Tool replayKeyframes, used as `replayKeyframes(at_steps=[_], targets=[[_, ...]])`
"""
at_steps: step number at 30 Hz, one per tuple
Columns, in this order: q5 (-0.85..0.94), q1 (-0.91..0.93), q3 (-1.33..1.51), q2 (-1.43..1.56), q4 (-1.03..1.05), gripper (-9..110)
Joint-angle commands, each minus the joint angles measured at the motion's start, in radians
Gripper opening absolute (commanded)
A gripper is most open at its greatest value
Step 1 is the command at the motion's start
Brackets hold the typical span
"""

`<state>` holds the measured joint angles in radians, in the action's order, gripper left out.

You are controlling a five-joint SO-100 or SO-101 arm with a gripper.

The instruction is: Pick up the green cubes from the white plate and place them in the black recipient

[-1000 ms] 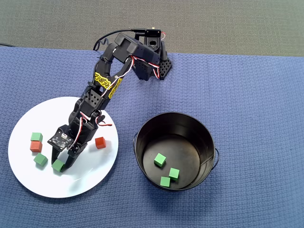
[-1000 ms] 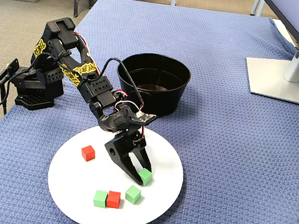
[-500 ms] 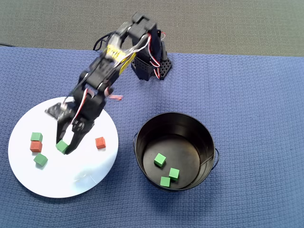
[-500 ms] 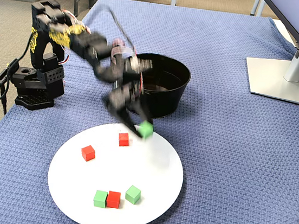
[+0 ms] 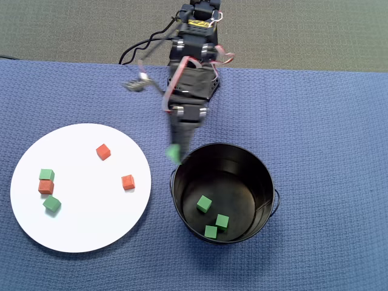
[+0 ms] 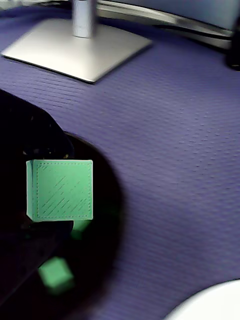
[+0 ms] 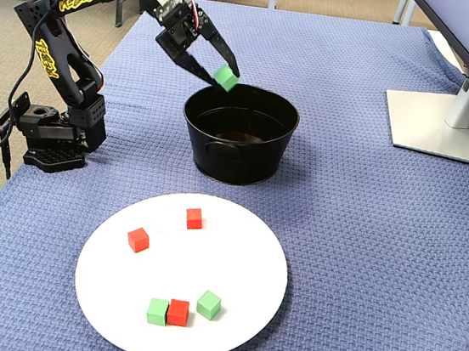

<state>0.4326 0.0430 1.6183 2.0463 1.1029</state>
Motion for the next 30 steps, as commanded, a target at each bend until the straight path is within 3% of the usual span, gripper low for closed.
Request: replayKeyframes(at_steps=[1,3,7,9,15,20,25,30], targets=[[-0.175,-0.190,0.061,0.052,-0.020,0],[-0.202,-0.232,0.077,0.032,-0.061,0],[-0.146,-0.278,0.067,-0.012,-0.054,28],[-0.118,-0.264,0.066,-0.003,-0.048,33],[0.046,-0.081,-0.040,0.009,-0.084,30],[0.357,0.175,-0.164,-0.077,-0.054,26],[0.810,0.403,-0.110,-0.212,-0.341,28],[1.022,0.546,-0.100,-0.391,-0.660,28]])
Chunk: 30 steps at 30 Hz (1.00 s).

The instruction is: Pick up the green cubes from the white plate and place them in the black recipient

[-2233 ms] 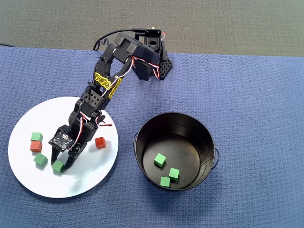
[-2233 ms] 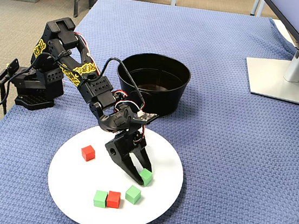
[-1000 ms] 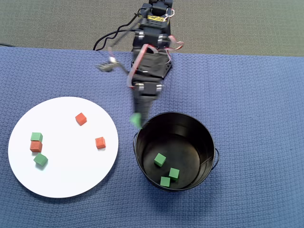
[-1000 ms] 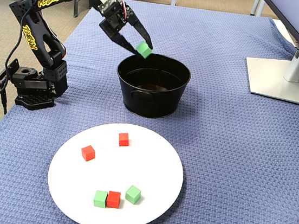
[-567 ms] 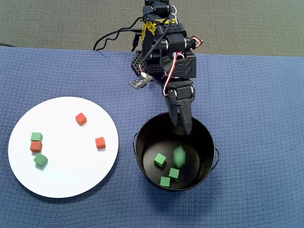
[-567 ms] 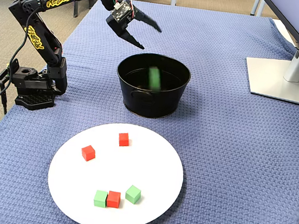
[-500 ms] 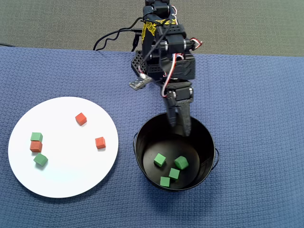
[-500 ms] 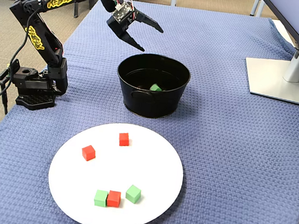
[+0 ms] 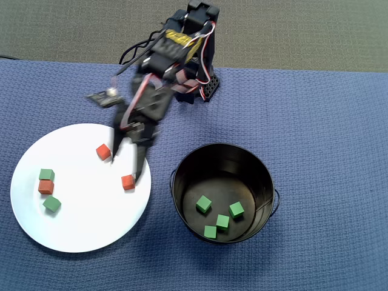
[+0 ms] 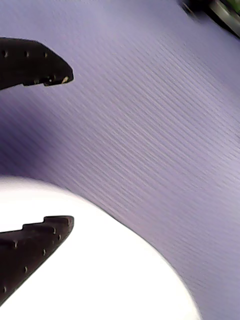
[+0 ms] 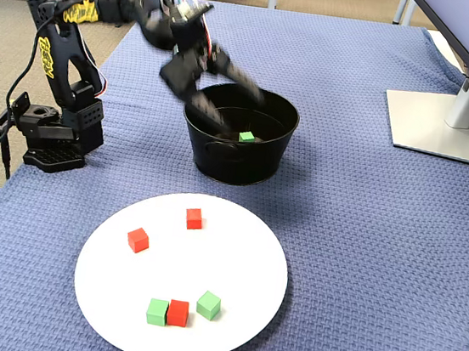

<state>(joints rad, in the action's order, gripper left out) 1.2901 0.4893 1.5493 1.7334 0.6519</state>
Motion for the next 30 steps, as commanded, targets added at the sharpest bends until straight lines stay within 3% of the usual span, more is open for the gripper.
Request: replayKeyframes(at_steps=[1,12,30], targets=[[0.196,0.120,-0.048,-0.112,-0.219,28],[0.299,0.233,-0.097,-0.426,-0.466,28],[0.314,0.275,-0.275,-0.712,-0.486,28]])
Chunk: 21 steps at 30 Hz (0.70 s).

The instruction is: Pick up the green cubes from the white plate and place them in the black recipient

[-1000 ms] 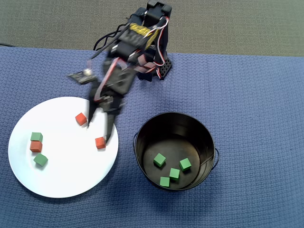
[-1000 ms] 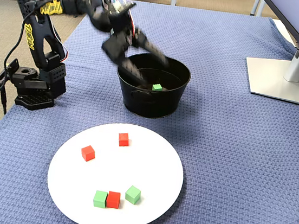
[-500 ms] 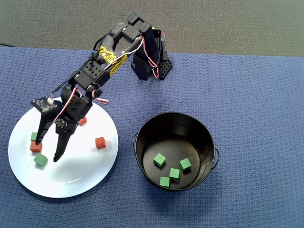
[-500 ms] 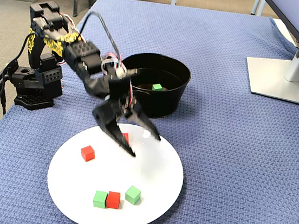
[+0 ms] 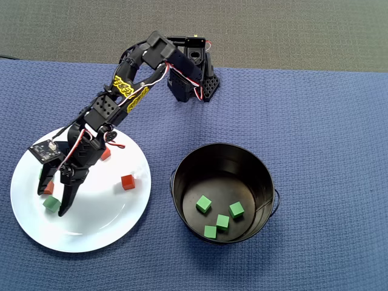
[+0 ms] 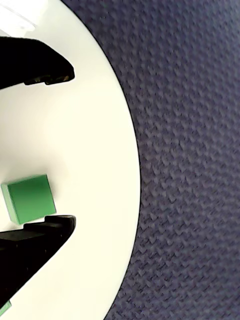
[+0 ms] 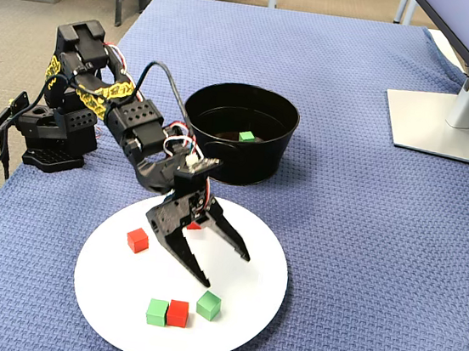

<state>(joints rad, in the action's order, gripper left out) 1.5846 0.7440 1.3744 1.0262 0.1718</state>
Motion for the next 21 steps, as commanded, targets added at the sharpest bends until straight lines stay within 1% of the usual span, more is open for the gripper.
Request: replayKeyframes(at_steps=[1,8,13,21], targets=[[0.020,0.021,-0.110,-0.017,-0.009,28],[0.049,0.035,-0.121,-0.060,0.020,28],[0.060,0.028,-0.178,-0.072,0.186,28],[0.057,0.029,-0.252,-0.138,0.210,27]])
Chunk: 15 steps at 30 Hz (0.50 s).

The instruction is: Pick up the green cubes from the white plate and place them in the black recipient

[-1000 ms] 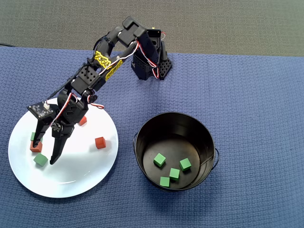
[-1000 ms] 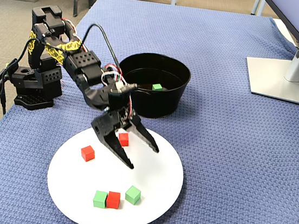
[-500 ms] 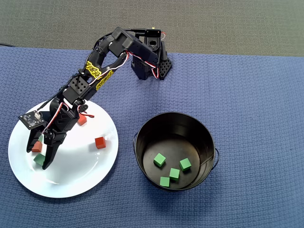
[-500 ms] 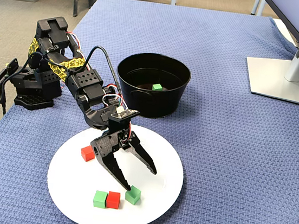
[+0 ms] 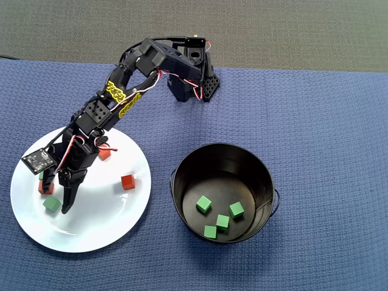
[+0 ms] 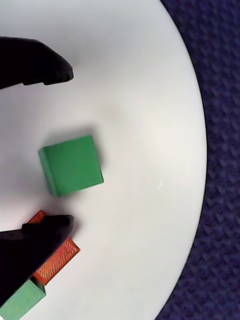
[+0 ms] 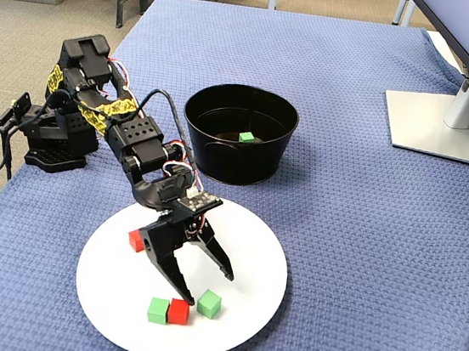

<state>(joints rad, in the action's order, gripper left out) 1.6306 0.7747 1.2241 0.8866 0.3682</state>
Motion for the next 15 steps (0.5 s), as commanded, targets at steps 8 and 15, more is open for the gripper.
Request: replayKeyframes(at_steps=[8,15], targets=[[0.017,0.011,-0.196,-0.040,0.084,27],[0.020,0.021,-0.268,-0.087,0.126,27]])
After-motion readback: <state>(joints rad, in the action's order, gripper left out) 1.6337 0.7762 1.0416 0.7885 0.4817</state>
